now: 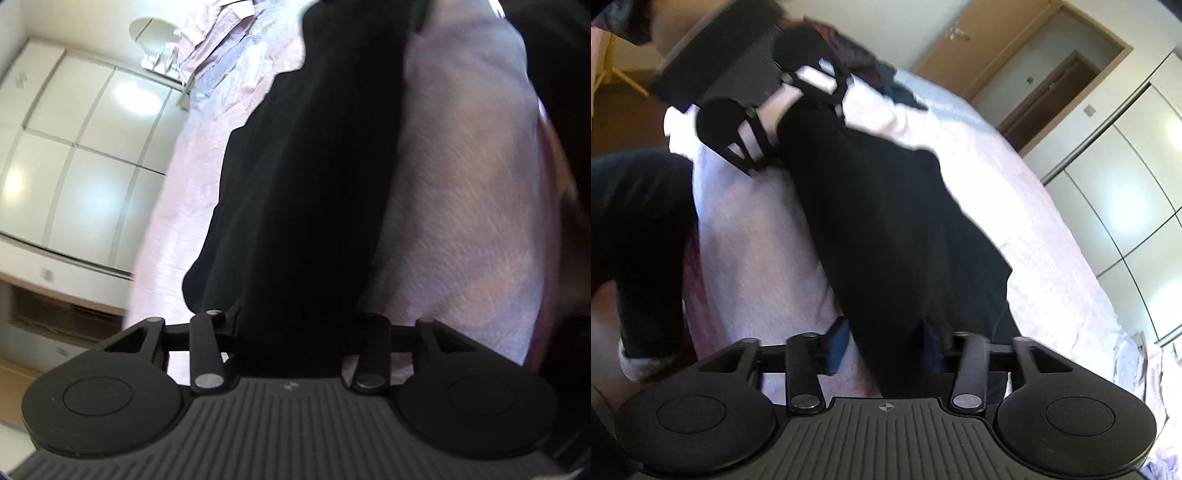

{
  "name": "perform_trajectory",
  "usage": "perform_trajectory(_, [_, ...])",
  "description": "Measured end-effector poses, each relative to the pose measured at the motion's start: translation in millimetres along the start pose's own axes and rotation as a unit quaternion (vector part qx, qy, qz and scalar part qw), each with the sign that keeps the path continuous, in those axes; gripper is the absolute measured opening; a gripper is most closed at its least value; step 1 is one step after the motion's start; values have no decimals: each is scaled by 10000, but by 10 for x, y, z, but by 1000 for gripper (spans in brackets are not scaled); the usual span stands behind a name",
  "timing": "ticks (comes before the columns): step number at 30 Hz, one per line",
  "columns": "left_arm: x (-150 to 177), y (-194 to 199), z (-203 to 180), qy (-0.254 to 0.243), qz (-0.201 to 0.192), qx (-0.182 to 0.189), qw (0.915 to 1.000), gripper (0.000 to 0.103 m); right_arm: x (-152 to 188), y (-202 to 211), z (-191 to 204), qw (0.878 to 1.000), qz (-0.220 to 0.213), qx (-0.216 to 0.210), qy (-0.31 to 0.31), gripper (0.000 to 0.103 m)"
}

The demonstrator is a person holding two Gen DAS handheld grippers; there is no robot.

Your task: Fold clothes

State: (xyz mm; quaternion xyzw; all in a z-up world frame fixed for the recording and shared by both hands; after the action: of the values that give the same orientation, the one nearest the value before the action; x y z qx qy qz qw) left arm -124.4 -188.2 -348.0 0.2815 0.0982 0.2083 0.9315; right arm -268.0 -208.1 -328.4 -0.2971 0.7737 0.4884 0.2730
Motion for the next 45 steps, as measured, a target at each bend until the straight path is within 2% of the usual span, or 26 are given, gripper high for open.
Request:
perform_trajectory(1, [4, 10, 83, 91, -43, 70, 9999, 37, -44, -2, 50, 10000, -93, 3, 34, 72])
perform_trajectory(5, [8, 64, 349, 404, -165, 310, 9986, 37, -193, -100, 242, 9992, -349, 67, 209, 72])
perform_trajectory(9, [-26, 131, 392, 397, -196, 402, 9982, 37, -282, -429, 220, 9961, -465, 520, 537, 72])
perform_trajectory(10, [-30, 132, 372, 381, -190, 393, 9983, 37, -205, -524, 166, 9940, -284, 728, 766, 70])
perform_trajectory(11, [-38, 136, 333, 369, -210, 389, 9983, 38, -125, -595, 101, 9911, -127, 900, 974, 62])
perform_trajectory(12, [-53, 112, 298, 345, -201, 376, 9985, 38, -37, -643, 28, 9881, 15, 1045, 1126, 44])
perform_trajectory(14, [-88, 42, 234, 286, -157, 342, 9989, 40, 66, -625, -49, 9896, -3, 924, 1099, 40])
perform_trajectory(15, [-86, 19, 198, 238, -104, 326, 9991, 41, 84, -620, -43, 9897, 33, 886, 1125, 33])
perform_trajectory(19, [-60, 7, 157, 195, 6, 356, 9992, 44, 56, -634, -6, 9892, 131, 814, 1216, 30])
perform_trajectory(26, [-4, 112, 143, 104, 145, 476, 9987, 41, 6, -560, -91, 9909, 230, 749, 1095, 29])
perform_trajectory(45, [75, 309, 422, 76, 118, 216, 9997, 38, -247, -281, -117, 9910, 297, 781, 1050, 29])
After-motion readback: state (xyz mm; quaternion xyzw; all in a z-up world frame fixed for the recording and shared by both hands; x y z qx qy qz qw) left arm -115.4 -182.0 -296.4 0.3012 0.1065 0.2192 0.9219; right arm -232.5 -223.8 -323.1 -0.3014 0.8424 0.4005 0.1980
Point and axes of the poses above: each gripper's, at about its wrist camera, not at the fingertips, and y roughly against the way its jaws point, z to its left, x to its underside, the point moved 9 cm from there along -y, roughly the way its jaws point, and after that the axes turned 15 degrees about -y, right-handed, at the moved point
